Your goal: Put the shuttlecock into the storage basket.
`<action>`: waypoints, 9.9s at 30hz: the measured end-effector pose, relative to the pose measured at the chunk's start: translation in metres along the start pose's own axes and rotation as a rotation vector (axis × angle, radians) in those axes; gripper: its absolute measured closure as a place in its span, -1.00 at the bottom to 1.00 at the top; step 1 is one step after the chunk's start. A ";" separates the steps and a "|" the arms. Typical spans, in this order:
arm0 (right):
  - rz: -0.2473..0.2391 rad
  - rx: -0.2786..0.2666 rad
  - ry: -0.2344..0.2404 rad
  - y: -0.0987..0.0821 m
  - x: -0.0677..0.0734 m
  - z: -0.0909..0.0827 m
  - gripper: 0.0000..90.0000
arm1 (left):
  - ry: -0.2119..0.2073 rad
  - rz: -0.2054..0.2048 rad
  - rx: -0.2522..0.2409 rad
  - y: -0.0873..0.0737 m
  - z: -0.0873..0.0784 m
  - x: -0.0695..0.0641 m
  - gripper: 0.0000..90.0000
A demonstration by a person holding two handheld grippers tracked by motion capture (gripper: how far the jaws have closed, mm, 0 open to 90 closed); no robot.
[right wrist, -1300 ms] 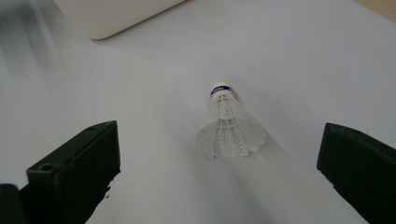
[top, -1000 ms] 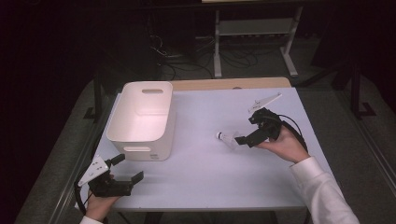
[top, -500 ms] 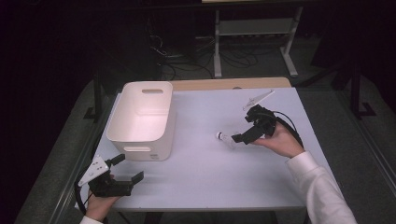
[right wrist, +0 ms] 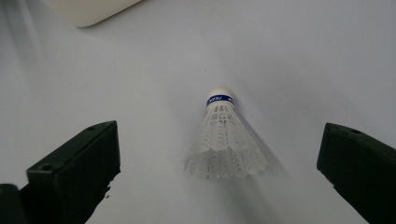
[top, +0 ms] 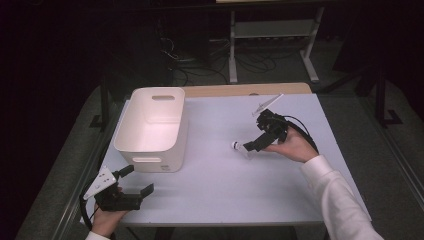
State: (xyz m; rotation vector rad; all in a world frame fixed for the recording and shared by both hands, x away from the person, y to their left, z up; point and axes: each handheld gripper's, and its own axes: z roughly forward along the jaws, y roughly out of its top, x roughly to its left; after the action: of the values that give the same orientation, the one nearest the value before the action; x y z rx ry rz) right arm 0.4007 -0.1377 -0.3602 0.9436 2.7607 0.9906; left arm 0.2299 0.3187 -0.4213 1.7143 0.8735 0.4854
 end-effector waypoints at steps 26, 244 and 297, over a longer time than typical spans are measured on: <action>0.033 0.088 0.047 0.005 -0.014 0.037 -1.00 | -0.004 0.001 -0.001 0.000 0.000 0.001 -1.00; -0.044 0.029 0.132 0.141 0.062 -0.009 0.43 | -0.032 0.018 0.012 0.000 0.001 0.000 -1.00; -0.104 0.029 0.216 0.192 0.105 0.019 0.42 | -0.038 0.013 0.012 0.000 0.000 0.000 -1.00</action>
State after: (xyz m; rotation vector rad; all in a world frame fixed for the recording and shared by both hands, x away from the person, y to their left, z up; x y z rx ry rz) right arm 0.4223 0.0489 -0.2460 0.7259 2.9714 1.0984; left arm 0.2299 0.3182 -0.4217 1.7363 0.8395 0.4556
